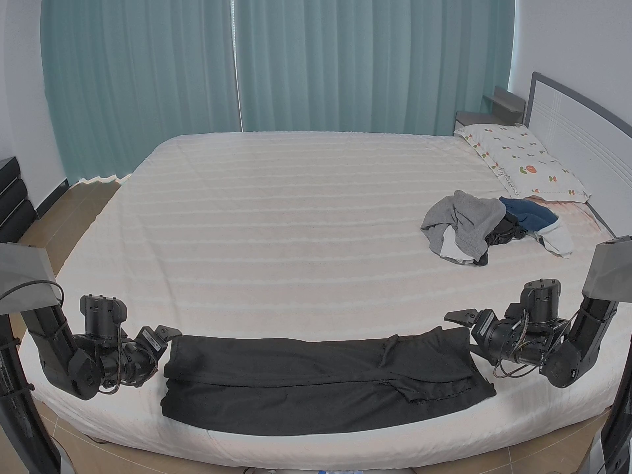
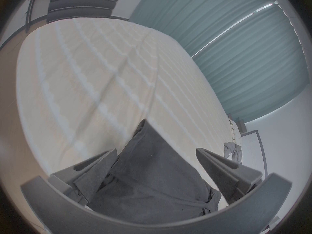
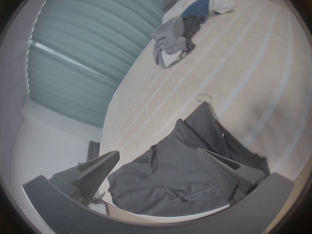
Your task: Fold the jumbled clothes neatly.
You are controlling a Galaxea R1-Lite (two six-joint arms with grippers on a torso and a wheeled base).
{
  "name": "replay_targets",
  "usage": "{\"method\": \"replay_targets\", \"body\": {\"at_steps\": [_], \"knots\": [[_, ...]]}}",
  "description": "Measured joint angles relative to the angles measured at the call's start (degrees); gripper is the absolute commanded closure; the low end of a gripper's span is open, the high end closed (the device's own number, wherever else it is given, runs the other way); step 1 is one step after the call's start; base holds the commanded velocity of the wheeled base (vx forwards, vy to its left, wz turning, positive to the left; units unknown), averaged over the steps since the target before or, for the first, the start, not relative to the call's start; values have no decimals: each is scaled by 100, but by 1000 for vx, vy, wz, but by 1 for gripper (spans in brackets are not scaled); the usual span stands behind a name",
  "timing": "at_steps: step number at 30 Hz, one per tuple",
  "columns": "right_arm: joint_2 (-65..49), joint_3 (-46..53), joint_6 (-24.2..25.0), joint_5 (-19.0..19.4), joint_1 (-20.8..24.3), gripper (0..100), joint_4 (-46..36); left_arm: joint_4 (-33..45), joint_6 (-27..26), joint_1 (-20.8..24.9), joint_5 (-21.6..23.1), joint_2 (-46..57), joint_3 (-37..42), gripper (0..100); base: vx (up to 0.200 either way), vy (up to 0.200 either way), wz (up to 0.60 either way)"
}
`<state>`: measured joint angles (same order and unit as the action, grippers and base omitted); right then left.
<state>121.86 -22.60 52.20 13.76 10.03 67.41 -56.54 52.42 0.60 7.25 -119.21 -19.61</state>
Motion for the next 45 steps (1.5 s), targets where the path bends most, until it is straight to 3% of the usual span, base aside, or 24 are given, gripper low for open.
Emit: {"method": "replay_targets", "body": {"at_steps": [3, 6, 16, 27, 42, 43, 45], "knots": [[11, 56, 492, -194, 245, 0, -4, -132, 67, 80, -23, -30, 243, 0, 0, 0, 0], [83, 111, 607, -268, 402, 0, 38, -562, 89, 160, -59, -144, 391, 0, 0, 0, 0], [466, 245, 627, -347, 479, 0, 372, -1005, 56, 466, -636, -621, 564, 0, 0, 0, 0], [586, 249, 605, -351, 536, 0, 633, -2215, -247, 496, -825, -1158, 573, 0, 0, 0, 0], [697, 315, 555, -444, 540, 0, 725, -2267, -527, 511, -1152, -1557, 488, 0, 0, 0, 0], [702, 323, 552, -452, 538, 0, 730, -2266, -542, 511, -1168, -1580, 477, 100, 0, 0, 0], [706, 332, 550, -473, 538, 0, 733, -2270, -595, 511, -1179, -1613, 466, 100, 0, 0, 0]]}}
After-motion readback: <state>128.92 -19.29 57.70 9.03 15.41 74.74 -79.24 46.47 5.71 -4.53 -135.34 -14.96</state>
